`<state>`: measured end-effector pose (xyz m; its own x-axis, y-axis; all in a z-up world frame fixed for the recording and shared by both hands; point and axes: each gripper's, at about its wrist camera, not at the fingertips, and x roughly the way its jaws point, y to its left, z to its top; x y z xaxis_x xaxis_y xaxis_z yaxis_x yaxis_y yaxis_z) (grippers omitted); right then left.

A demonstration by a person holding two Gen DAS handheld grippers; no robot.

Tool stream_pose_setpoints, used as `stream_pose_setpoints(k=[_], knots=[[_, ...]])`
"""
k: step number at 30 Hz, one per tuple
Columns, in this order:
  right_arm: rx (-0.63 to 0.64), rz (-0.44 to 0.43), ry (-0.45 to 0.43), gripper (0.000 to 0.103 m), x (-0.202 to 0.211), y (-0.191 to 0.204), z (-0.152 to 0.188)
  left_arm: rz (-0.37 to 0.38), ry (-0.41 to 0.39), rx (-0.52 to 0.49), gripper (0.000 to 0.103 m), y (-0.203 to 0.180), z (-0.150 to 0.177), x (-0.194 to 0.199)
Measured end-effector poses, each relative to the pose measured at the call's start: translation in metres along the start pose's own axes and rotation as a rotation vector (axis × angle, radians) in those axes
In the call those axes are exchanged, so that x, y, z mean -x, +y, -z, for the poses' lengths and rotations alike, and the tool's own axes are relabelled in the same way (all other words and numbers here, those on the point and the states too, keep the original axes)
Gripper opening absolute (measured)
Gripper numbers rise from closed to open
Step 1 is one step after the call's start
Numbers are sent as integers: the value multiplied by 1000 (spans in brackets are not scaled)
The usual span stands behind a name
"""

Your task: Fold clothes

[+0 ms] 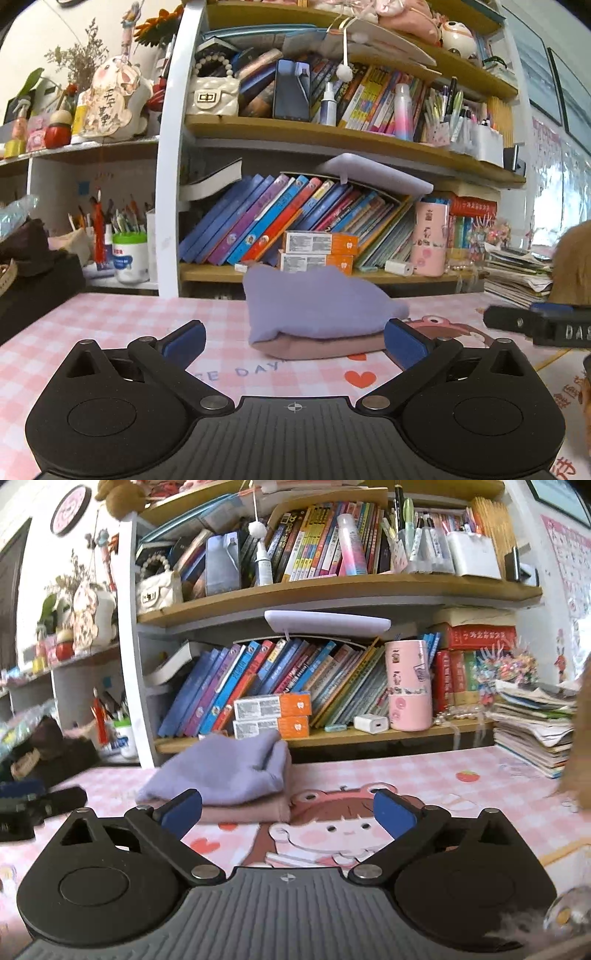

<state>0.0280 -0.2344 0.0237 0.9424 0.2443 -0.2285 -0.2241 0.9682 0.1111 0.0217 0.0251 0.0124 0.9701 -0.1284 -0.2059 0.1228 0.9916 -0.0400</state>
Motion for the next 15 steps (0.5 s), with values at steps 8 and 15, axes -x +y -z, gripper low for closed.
stream_pose_setpoints(k=[8, 15], knots=[[54, 48, 19, 103, 10, 6, 8, 31, 64, 3, 103, -4, 7, -3], [70, 68, 28, 103, 9, 9, 12, 13, 96, 11, 103, -4, 9, -6]])
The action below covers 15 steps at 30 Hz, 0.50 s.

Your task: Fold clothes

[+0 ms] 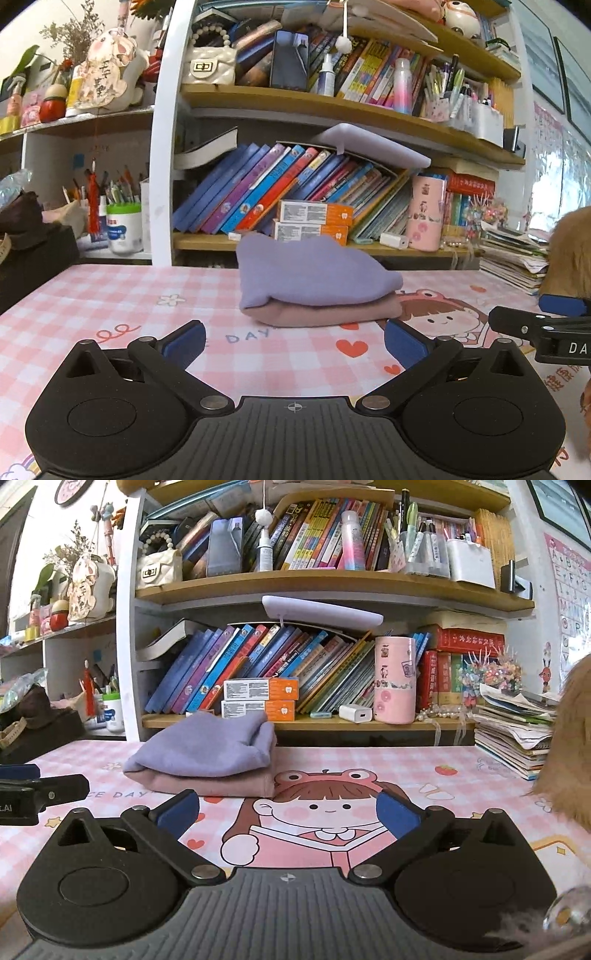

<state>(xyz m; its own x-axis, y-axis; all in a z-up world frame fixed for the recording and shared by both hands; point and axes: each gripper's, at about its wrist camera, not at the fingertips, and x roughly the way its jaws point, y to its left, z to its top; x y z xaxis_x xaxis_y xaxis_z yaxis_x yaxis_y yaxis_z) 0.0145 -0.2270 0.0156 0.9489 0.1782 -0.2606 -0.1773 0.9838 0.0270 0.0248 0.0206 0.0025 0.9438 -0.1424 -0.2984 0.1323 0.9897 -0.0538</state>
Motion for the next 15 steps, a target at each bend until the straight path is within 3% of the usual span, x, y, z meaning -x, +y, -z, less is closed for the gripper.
stream_pose_setpoints(k=[15], knots=[[51, 21, 35, 103, -7, 8, 1, -50, 26, 34, 103, 6, -1, -4]])
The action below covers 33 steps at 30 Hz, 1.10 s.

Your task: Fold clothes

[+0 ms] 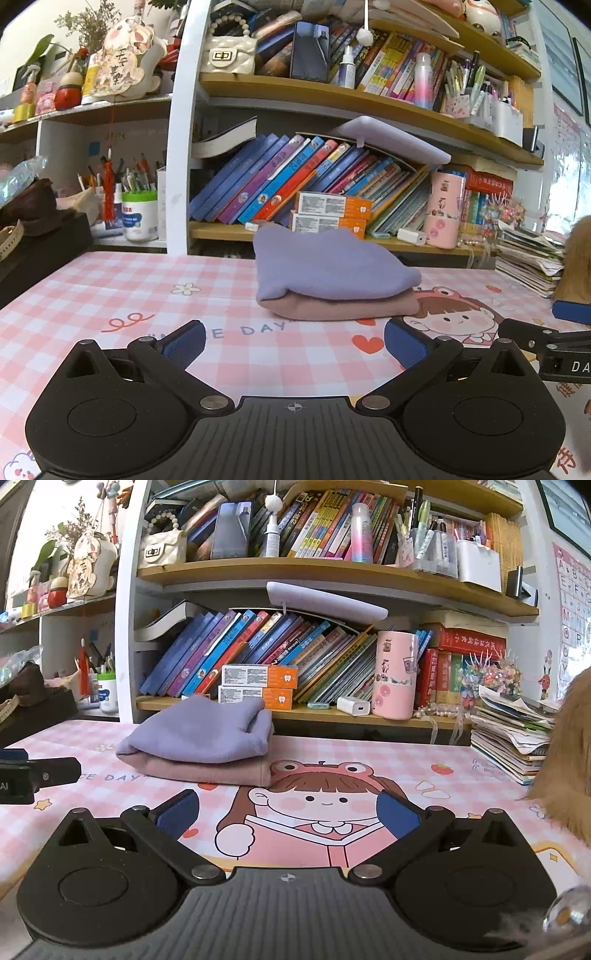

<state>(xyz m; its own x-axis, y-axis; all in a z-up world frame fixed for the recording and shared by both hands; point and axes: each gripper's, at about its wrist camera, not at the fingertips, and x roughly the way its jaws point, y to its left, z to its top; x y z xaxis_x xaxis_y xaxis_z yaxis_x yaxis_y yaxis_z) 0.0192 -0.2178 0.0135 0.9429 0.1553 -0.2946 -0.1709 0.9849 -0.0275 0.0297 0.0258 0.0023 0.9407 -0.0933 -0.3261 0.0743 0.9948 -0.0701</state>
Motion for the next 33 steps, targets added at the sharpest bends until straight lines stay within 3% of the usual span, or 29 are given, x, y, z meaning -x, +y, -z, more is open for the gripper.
stream_pose_setpoints(k=[33], knots=[[12, -7, 26, 103, -5, 2, -1, -5, -30, -13, 103, -4, 0, 4]])
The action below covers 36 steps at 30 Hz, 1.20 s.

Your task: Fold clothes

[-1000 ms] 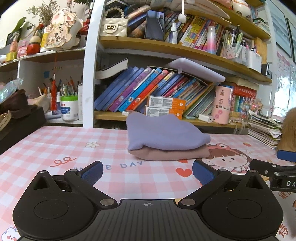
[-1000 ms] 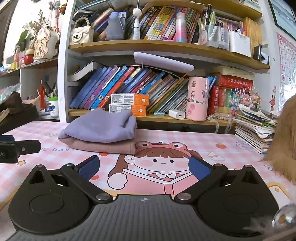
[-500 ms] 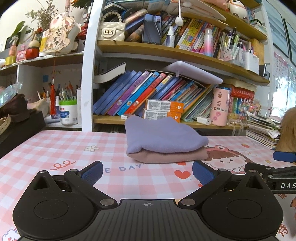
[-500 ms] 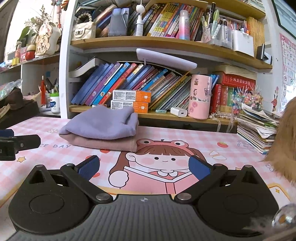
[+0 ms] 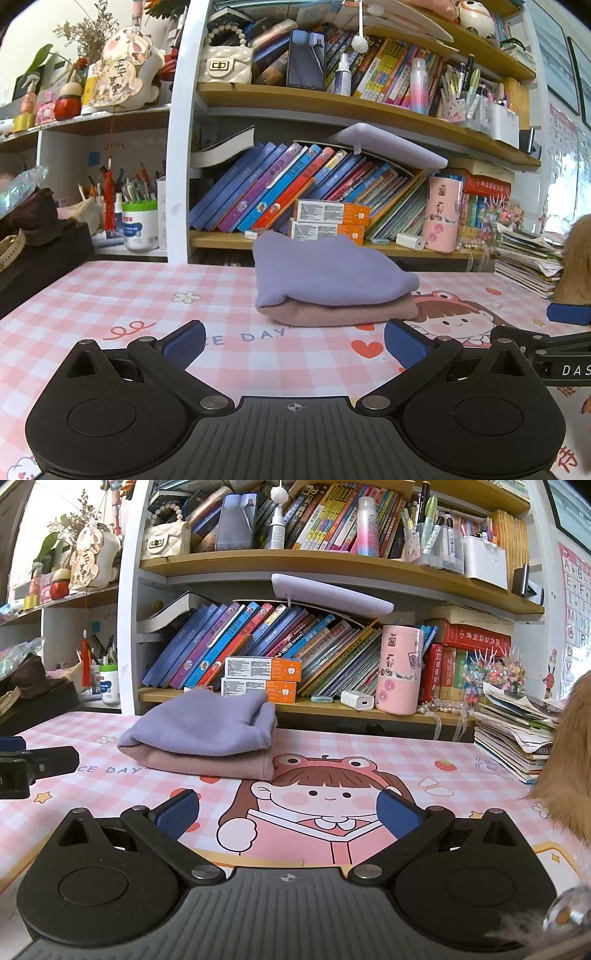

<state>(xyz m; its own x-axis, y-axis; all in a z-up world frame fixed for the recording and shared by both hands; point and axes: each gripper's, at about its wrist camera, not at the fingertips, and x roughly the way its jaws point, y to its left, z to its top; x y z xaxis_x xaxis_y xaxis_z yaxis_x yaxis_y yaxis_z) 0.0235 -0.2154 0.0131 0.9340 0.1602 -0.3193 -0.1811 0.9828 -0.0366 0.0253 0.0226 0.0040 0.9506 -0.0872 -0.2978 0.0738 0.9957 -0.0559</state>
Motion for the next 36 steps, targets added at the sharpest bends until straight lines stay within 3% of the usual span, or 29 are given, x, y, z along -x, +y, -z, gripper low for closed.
stream_pose_setpoints(k=[36], knots=[[2, 0, 5, 103, -1, 1, 0, 2, 3, 5, 103, 1, -1, 0]])
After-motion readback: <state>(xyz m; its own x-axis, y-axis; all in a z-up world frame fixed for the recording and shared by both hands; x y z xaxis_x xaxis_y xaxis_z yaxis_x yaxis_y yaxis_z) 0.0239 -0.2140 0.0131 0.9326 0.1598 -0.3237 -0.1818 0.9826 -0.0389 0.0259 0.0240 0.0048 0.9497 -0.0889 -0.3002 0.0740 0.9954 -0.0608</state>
